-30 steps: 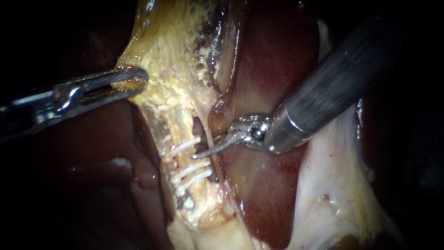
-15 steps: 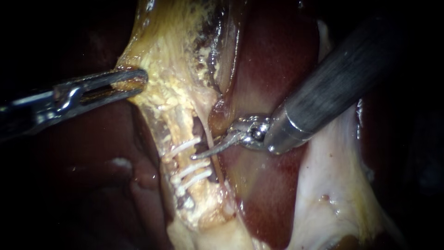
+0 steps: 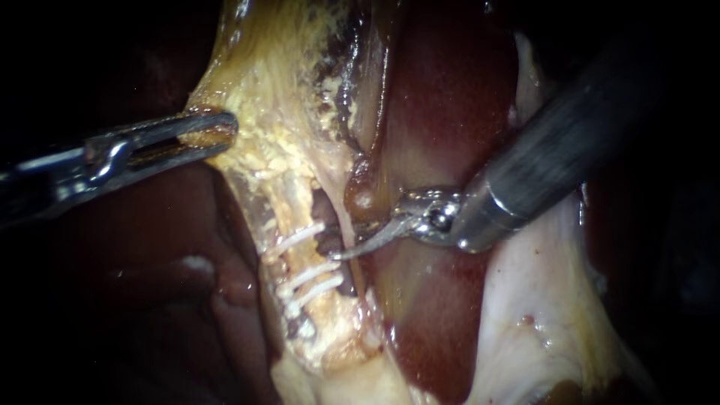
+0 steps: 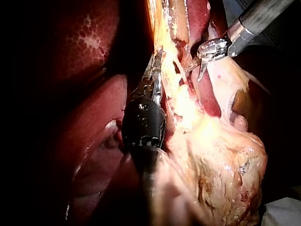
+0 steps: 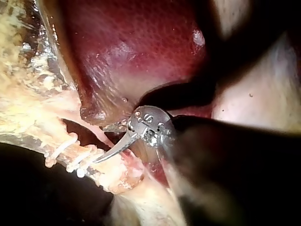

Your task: Go to the cutting position left tube

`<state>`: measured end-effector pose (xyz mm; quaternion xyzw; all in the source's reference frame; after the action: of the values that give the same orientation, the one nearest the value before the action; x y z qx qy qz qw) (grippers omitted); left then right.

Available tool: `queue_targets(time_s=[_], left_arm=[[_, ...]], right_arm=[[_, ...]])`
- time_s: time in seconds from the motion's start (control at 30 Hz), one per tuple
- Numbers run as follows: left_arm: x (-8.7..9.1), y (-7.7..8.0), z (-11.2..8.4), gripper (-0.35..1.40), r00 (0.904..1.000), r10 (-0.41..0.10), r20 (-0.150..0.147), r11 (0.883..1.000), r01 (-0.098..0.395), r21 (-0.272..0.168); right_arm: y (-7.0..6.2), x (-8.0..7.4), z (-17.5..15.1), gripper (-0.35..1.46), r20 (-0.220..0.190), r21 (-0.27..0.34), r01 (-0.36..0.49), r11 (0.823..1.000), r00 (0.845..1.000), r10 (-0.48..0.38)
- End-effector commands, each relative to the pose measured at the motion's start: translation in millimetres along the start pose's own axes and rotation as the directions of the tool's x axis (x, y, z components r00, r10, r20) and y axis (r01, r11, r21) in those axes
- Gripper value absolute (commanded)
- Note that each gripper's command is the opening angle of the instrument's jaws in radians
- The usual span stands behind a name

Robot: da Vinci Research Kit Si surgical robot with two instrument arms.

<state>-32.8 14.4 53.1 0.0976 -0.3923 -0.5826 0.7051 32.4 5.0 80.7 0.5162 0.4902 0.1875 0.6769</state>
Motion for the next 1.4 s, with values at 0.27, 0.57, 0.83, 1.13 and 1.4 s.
queue_targets(time_s=[0.27, 0.57, 0.83, 1.13, 1.4], left_arm=[[-0.1, 0.0, -0.1, -0.35, 1.0000, -0.001, -0.001, 1.000, 0.001, 0.001], [-0.1, -0.2, -0.3, -0.35, 1.0000, -0.002, -0.001, 1.000, 0.002, 0.000], [-0.1, -0.5, -0.5, -0.35, 1.0000, -0.003, -0.001, 1.000, 0.003, -0.002], [-0.2, -0.7, -0.6, -0.35, 1.0000, -0.003, 0.000, 1.000, 0.003, -0.003], [-0.3, -0.9, -0.8, -0.35, 1.0000, -0.005, -0.001, 1.000, 0.005, -0.004]], right_arm=[[-4.5, 1.8, -4.4, 1.30, -0.022, -0.008, -0.023, 1.000, 1.000, 0.022], [-6.5, 4.0, -2.0, 1.33, -0.030, -0.011, -0.030, 0.999, 0.999, 0.030], [-4.2, 3.3, 1.5, 1.35, -0.019, -0.010, -0.020, 1.000, 1.000, 0.019], [-1.4, 1.1, 4.6, 1.35, -0.004, -0.005, -0.043, 0.999, 0.999, 0.043], [-0.3, 1.0, 4.5, 1.33, 0.034, -0.036, -0.050, 0.998, 0.998, 0.051]])
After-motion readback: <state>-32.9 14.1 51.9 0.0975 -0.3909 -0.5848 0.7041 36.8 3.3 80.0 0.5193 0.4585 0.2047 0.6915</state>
